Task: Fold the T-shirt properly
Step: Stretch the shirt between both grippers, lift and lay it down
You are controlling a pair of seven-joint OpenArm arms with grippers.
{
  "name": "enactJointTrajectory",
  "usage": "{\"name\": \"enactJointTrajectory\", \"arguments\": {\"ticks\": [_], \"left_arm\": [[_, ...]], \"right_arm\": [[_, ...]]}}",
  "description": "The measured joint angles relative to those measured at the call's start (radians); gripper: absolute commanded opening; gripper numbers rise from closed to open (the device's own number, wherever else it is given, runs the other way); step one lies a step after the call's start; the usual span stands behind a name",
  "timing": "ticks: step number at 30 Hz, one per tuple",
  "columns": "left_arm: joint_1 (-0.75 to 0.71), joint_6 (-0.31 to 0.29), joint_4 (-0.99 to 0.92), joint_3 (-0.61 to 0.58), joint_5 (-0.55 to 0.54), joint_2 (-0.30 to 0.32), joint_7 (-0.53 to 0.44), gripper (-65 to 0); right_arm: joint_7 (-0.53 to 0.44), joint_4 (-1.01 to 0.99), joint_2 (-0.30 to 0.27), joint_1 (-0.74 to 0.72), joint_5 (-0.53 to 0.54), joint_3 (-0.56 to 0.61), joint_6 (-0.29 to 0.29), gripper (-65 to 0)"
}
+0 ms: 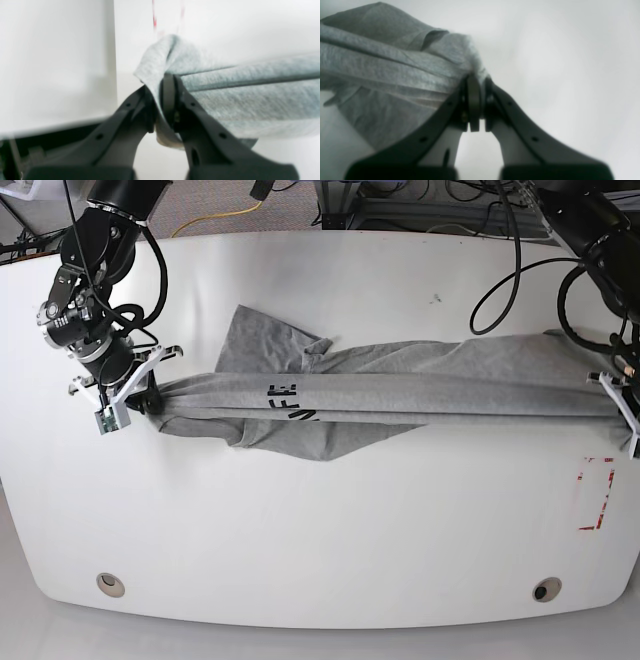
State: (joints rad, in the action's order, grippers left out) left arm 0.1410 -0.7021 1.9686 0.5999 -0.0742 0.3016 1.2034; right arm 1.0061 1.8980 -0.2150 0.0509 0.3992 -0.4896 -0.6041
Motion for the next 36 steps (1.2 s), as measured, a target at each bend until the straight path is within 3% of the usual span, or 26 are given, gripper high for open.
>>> {"name": "enactJointTrajectory", "arguments": {"ticks": [9, 14, 18, 29, 36], "left_arm": [[0.185, -0.002, -0.002, -0.168, 0.003, -0.098, 0.002, -65.0], [0.253, -0.002, -0.002, -0.196, 0.008, -0.129, 0.005, -65.0], [0.311, -0.002, -0.002, -0.194, 0.007, -0.164, 0.005, -65.0], [0.47, -0.002, -0.002, -0.193, -0.002, -0.136, 0.005, -65.0], [0.525, -0.002, 0.0, -0.186, 0.013, -0.09, 0.004, -65.0]], "right_arm": [[0.046, 0.003, -0.135, -0.217, -0.009, 0.005, 0.001, -65.0], [0.045, -0.076, -0.187, -0.321, 0.0, 0.014, 0.0, -65.0], [0.053, -0.137, -0.236, -0.426, -0.026, 0.092, 0.002, -65.0], [0.053, -0.253, -0.366, -0.706, 0.0, 0.212, 0.001, -65.0], [0.046, -0.269, -0.379, -0.76, 0.026, 0.245, -0.007, -65.0]]}}
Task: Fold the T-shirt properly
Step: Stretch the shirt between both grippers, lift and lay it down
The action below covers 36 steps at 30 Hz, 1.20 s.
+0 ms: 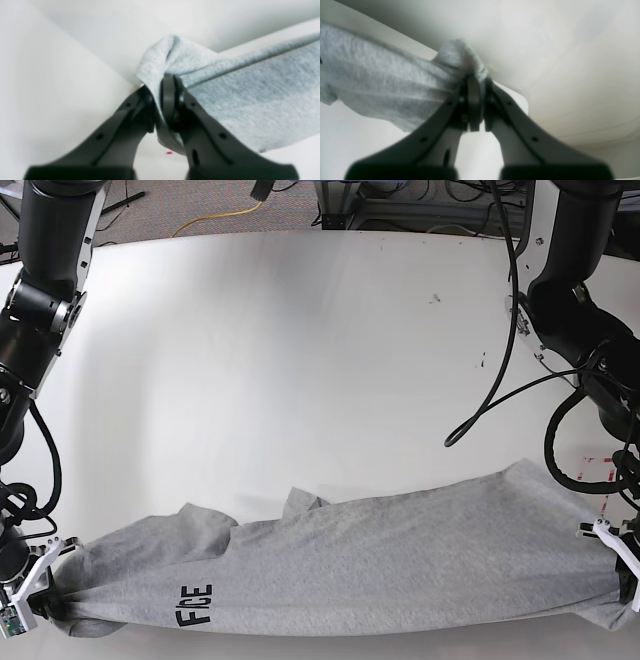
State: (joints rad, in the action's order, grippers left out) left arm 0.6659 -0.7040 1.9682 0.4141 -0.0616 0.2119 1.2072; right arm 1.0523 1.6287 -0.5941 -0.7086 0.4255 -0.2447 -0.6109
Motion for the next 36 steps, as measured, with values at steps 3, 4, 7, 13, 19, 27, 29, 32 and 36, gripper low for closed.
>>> {"name": "enactJointTrajectory", "arguments": {"ticks": [3, 4, 7, 13, 19, 27, 29, 32, 36], "left_arm": [[-0.017, 0.0, 0.0, -0.005, -0.014, 0.007, 0.0, -65.0], [-0.027, 0.0, 0.0, -0.006, -0.019, 0.008, -0.004, -65.0], [-0.078, 0.0, 0.003, -0.008, -0.029, 0.014, -0.003, -65.0], [-0.21, -0.001, 0.008, 0.011, -0.042, 0.014, -0.004, -65.0], [-0.37, 0.0, 0.01, 0.05, -0.034, 0.024, -0.017, -65.0], [-0.57, -0.002, 0.007, 0.054, -0.045, -0.006, -0.023, -65.0], [-0.613, -0.003, 0.005, 0.071, -0.047, -0.009, -0.021, -65.0], [-0.665, -0.003, 0.002, 0.104, -0.04, -0.01, -0.02, -65.0], [-0.726, -0.003, 0.002, 0.116, -0.043, -0.009, -0.023, -65.0]], "right_arm": [[0.019, 0.0, -0.003, 0.006, -0.003, -0.003, -0.026, -65.0], [0.035, 0.0, -0.003, 0.012, -0.005, -0.006, -0.039, -65.0], [0.055, 0.002, 0.001, 0.064, 0.0, -0.063, -0.061, -65.0], [0.1, 0.08, 0.04, 0.219, -0.002, -0.187, -0.085, -65.0], [0.099, 0.181, 0.117, 0.42, 0.013, -0.287, -0.092, -65.0], [0.109, 0.224, 0.212, 0.66, -0.004, -0.421, -0.095, -65.0], [0.111, 0.225, 0.235, 0.71, -0.003, -0.448, -0.095, -65.0], [0.111, 0.227, 0.266, 0.777, 0.0, -0.474, -0.095, -65.0], [0.104, 0.227, 0.286, 0.837, 0.005, -0.493, -0.098, -65.0]]}}
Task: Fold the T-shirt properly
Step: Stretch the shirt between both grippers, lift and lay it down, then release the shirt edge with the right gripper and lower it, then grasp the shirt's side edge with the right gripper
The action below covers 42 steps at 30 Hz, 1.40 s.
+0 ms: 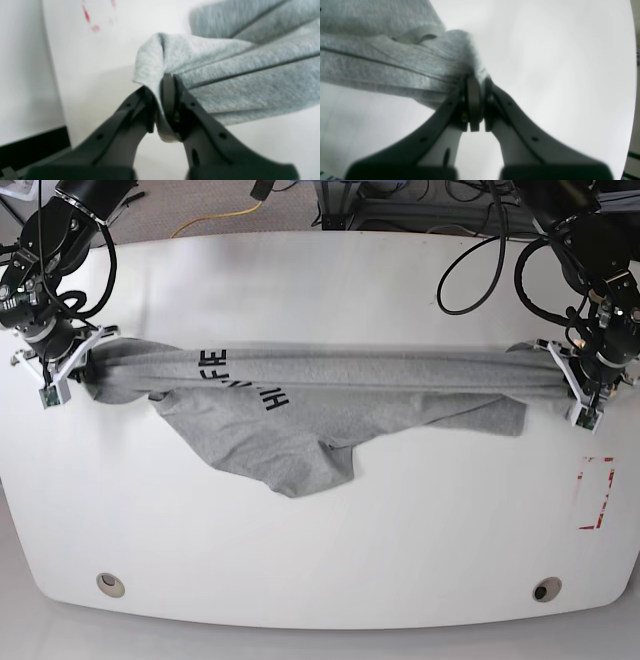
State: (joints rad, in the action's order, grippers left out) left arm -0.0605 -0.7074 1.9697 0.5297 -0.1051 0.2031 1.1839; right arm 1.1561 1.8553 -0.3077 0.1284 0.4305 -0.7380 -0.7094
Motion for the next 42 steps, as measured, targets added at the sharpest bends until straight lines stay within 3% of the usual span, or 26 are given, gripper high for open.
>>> {"name": "enactJointTrajectory", "arguments": {"ticks": [9, 13, 16, 21, 23, 24, 32, 42], "left_arm": [[-0.156, 0.0, -0.003, 0.001, 0.016, 0.005, -0.082, -65.0], [-0.19, 0.0, -0.004, 0.001, 0.019, 0.003, -0.09, -65.0], [-0.196, 0.0, -0.004, 0.001, 0.019, 0.004, -0.097, -65.0], [-0.218, 0.001, -0.004, 0.003, 0.045, 0.004, -0.095, -65.0], [-0.222, 0.001, -0.004, 0.003, 0.045, 0.004, -0.092, -65.0], [-0.223, 0.002, -0.004, 0.003, 0.042, 0.005, -0.093, -65.0], [-0.224, 0.003, -0.005, 0.005, 0.042, 0.005, -0.093, -65.0], [-0.226, 0.003, -0.005, 0.007, 0.042, 0.007, -0.096, -65.0]], "right_arm": [[0.005, -0.005, 0.048, 0.109, -0.009, -0.024, 0.003, -65.0], [0.001, -0.005, 0.064, 0.135, -0.013, -0.024, 0.002, -61.7], [0.004, -0.005, 0.079, 0.145, -0.026, -0.024, 0.003, -50.9], [0.003, -0.005, 0.09, 0.153, -0.034, -0.029, 0.012, -15.4], [0.006, -0.005, 0.094, 0.154, -0.035, -0.029, 0.012, -4.8], [0.008, -0.005, 0.096, 0.154, -0.036, -0.029, 0.012, -2.9], [0.006, -0.019, 0.094, 0.053, -0.021, -0.015, 0.011, -8.6], [0.006, -0.248, 0.075, -0.192, -0.033, 0.225, 0.014, -8.9]]}}
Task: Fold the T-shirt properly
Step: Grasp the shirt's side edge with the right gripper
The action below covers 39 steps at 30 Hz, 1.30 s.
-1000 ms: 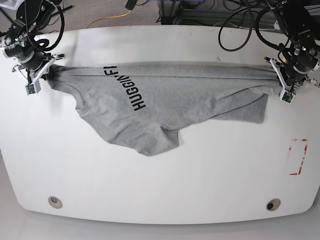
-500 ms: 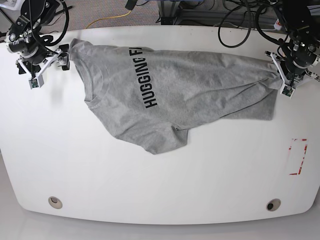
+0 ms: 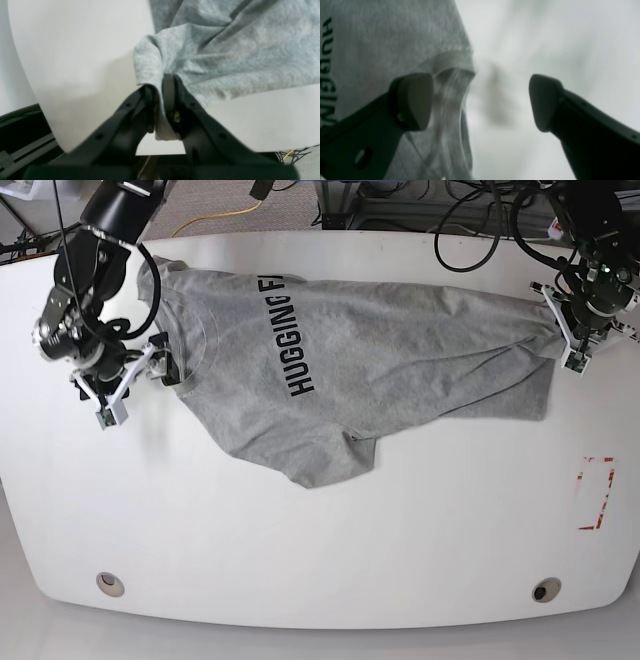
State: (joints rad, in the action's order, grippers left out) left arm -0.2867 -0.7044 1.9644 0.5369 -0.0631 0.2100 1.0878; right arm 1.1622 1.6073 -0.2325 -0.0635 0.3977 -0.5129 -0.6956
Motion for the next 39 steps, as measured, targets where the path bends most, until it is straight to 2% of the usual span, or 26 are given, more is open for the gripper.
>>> {"name": "enactJointTrajectory", "arguments": {"ticks": [3, 8, 10, 16, 25, 28, 31, 34, 39], "left_arm": [[0.0, 0.0, 0.0, -0.001, -0.002, -0.003, 0.002, -65.0], [0.001, 0.001, 0.0, 0.0, 0.003, 0.002, 0.004, -65.0], [0.001, 0.0, 0.0, 0.001, 0.0, -0.001, 0.003, -65.0], [0.001, 0.0, 0.0, -0.001, 0.003, 0.002, 0.003, -65.0], [0.002, 0.0, 0.0, -0.001, 0.0, -0.001, 0.003, -65.0], [0.002, 0.0, 0.0, -0.001, -0.001, -0.002, 0.003, -65.0], [0.002, 0.0, 0.0, -0.001, -0.001, -0.001, 0.003, -65.0], [0.002, 0.0, 0.0, -0.001, 0.0, -0.001, 0.003, -65.0], [0.005, 0.0, 0.0, -0.001, -0.001, 0.001, 0.003, -65.0]], "right_arm": [[-0.014, -0.111, -0.003, -0.083, 0.002, 0.045, -0.001, -8.9], [-0.101, -0.32, -0.038, -0.2, -0.002, 0.14, 0.0, -8.9], [-0.147, -0.402, -0.047, -0.225, 0.002, 0.179, 0.0, -8.9], [-0.182, -0.479, -0.047, -0.232, 0.014, 0.226, -0.001, -8.9], [-0.211, -0.476, 0.036, -0.231, 0.024, 0.271, -0.005, -10.8], [-0.226, -0.477, 0.056, -0.232, 0.024, 0.271, -0.004, -17.1], [-0.24, -0.481, 0.058, -0.229, 0.017, 0.272, -0.004, -26.8], [-0.241, -0.483, 0.058, -0.227, 0.013, 0.272, -0.001, -39.5], [-0.234, -0.485, 0.056, -0.223, 0.0, 0.272, 0.0, -65.0]]}}
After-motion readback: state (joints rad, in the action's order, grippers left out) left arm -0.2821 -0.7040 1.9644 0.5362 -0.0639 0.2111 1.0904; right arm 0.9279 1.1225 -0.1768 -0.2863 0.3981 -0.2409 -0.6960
